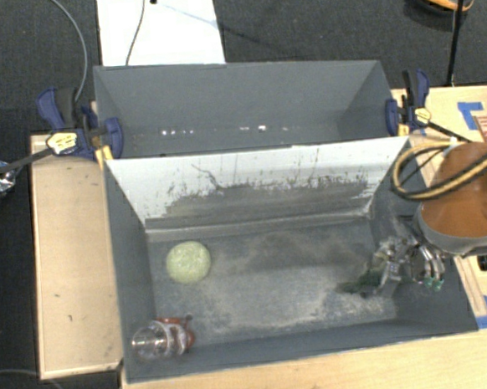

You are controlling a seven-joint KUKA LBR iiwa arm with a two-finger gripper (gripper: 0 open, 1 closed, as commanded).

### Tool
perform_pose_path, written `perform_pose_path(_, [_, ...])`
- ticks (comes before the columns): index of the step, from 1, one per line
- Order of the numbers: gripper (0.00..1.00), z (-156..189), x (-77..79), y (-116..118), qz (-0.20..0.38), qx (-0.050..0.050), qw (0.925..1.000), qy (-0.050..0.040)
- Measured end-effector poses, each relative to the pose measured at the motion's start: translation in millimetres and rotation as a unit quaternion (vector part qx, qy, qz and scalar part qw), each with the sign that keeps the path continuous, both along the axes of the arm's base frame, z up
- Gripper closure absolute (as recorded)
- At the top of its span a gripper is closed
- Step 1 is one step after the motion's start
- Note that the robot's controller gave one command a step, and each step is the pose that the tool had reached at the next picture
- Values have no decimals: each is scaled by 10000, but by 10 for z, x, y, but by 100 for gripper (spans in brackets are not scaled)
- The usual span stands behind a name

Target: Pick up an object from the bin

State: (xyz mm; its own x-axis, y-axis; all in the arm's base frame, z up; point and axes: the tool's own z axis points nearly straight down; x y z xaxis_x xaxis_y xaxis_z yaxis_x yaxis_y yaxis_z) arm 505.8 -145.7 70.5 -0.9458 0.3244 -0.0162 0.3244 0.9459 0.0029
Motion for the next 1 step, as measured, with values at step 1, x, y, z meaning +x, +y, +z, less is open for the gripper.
perform_pose_path(1, [100, 0, 1, 0, 18, -1, 10000, 0])
